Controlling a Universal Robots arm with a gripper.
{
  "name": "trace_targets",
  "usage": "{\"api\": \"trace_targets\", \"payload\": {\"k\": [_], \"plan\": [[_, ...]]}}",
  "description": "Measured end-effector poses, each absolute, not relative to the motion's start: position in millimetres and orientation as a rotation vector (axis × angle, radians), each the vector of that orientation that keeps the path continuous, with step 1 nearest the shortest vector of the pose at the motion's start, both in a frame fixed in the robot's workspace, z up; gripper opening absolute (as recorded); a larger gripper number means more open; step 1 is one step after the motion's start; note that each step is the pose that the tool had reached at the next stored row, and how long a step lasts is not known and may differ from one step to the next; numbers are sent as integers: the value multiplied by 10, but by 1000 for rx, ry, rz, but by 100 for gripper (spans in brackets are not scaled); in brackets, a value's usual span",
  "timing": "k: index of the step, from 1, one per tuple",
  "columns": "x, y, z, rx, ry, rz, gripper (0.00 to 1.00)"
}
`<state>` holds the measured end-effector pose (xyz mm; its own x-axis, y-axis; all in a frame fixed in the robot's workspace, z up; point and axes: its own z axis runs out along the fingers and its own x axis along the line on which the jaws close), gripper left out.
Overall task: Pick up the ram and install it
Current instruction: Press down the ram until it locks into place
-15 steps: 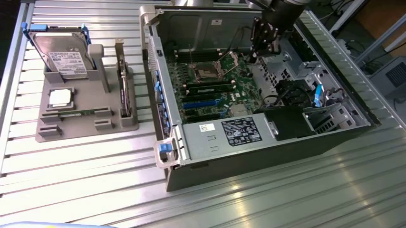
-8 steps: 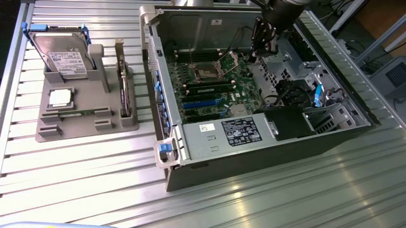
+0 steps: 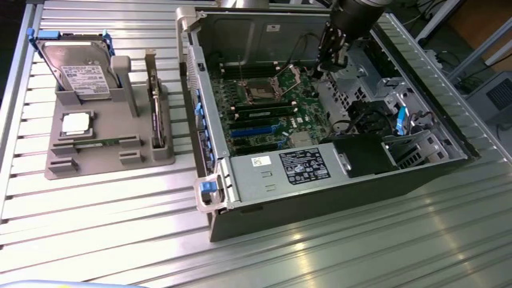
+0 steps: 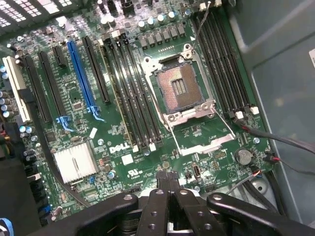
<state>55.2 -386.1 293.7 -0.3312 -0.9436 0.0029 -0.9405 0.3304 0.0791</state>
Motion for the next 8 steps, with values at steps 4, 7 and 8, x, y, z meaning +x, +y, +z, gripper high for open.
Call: {"api": "trace_targets", "payload": {"k": [4, 7, 8], "plan": [[552, -3861, 2935, 1721, -2571, -99, 11], [552, -3861, 2934, 1684, -2596, -100, 11], [552, -3861, 2933, 1675, -2602, -101, 11]]}}
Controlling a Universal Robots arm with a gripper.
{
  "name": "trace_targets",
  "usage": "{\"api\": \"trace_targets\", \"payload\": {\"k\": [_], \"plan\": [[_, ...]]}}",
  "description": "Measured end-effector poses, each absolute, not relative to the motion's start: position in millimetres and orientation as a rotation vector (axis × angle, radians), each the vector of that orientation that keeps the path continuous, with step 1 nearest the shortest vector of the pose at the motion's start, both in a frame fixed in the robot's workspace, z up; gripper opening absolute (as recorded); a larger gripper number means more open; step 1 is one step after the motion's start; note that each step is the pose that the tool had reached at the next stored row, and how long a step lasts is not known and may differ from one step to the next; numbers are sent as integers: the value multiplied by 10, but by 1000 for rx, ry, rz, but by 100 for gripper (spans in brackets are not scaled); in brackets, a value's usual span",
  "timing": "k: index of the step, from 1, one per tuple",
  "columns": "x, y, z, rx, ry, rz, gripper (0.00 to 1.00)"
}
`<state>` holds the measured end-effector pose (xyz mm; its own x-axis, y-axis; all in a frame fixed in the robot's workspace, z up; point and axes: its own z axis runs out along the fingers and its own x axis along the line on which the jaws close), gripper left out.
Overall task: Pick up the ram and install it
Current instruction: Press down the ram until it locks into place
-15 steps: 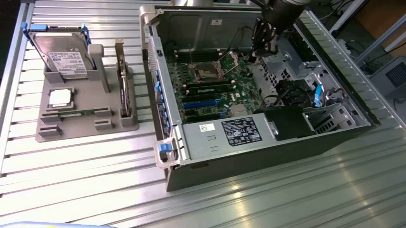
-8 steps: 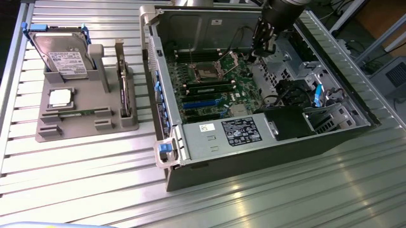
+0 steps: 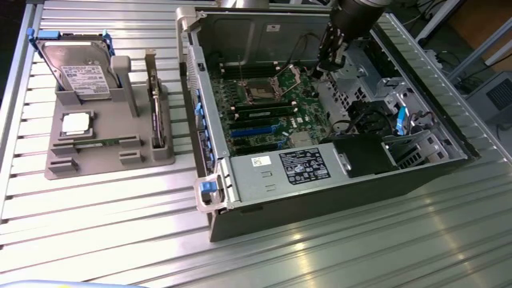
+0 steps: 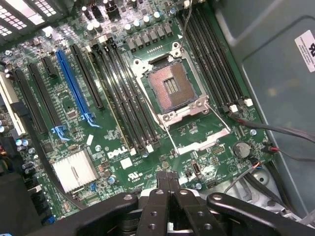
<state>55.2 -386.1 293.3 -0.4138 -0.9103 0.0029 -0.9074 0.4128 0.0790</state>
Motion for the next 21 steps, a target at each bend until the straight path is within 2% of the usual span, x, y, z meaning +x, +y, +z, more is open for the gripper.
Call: {"api": "trace_targets", "payload": {"k": [21], "plan": [[552, -3861, 2929, 1493, -2716, -105, 11]]}}
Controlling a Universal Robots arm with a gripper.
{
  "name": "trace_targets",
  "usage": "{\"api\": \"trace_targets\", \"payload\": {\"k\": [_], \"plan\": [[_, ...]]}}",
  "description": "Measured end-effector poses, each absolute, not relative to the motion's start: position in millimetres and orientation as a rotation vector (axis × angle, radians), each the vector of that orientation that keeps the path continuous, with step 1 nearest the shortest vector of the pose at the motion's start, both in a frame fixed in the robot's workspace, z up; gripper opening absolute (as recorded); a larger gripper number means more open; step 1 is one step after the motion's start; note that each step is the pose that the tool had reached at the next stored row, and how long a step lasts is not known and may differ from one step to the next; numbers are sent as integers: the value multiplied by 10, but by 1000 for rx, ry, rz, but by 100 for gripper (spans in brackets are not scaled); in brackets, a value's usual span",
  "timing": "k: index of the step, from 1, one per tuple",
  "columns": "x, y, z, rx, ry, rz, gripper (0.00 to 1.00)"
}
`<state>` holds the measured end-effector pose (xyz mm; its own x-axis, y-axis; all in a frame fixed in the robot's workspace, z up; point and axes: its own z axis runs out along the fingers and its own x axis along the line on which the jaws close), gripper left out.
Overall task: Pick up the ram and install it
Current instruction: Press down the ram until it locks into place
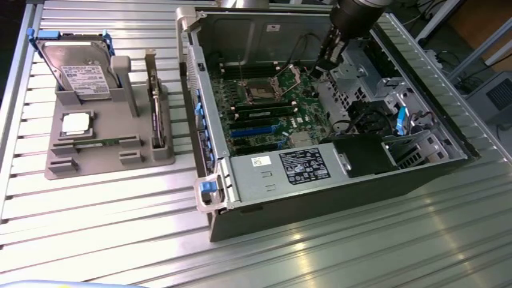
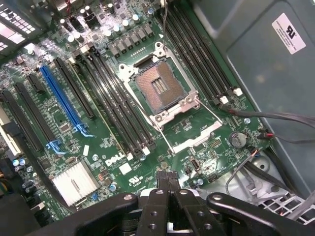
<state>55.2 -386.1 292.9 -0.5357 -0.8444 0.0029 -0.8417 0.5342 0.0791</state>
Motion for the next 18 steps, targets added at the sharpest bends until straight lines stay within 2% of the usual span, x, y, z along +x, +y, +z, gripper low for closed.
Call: {"api": "trace_targets", "payload": {"k": [18], "plan": [[552, -3861, 2925, 1313, -2812, -109, 11]]}}
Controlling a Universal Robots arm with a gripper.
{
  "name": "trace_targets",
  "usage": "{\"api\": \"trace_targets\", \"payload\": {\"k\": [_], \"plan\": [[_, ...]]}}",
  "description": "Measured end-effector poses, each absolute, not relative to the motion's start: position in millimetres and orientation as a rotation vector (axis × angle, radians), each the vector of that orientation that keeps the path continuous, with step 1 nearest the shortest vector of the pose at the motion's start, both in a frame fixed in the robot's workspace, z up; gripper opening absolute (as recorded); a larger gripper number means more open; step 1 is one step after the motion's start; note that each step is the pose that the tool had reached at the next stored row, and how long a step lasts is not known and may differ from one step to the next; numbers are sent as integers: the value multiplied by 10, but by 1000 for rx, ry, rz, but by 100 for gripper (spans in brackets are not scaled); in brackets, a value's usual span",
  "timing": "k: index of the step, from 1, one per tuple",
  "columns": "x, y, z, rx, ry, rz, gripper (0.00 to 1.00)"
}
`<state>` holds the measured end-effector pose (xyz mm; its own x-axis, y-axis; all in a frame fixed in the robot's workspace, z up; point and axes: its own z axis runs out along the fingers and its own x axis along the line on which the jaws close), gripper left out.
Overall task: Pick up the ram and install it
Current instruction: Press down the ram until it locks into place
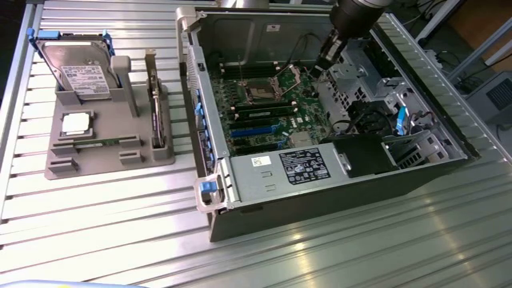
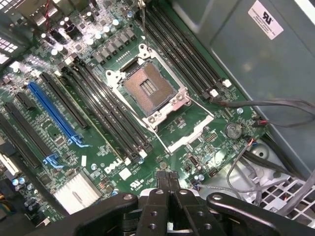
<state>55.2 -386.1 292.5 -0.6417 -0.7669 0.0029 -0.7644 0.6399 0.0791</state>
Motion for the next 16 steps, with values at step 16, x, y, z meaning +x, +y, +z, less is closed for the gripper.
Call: {"api": "trace_targets", "payload": {"k": [16], "plan": [[552, -3861, 2920, 1104, -2906, -113, 11]]}}
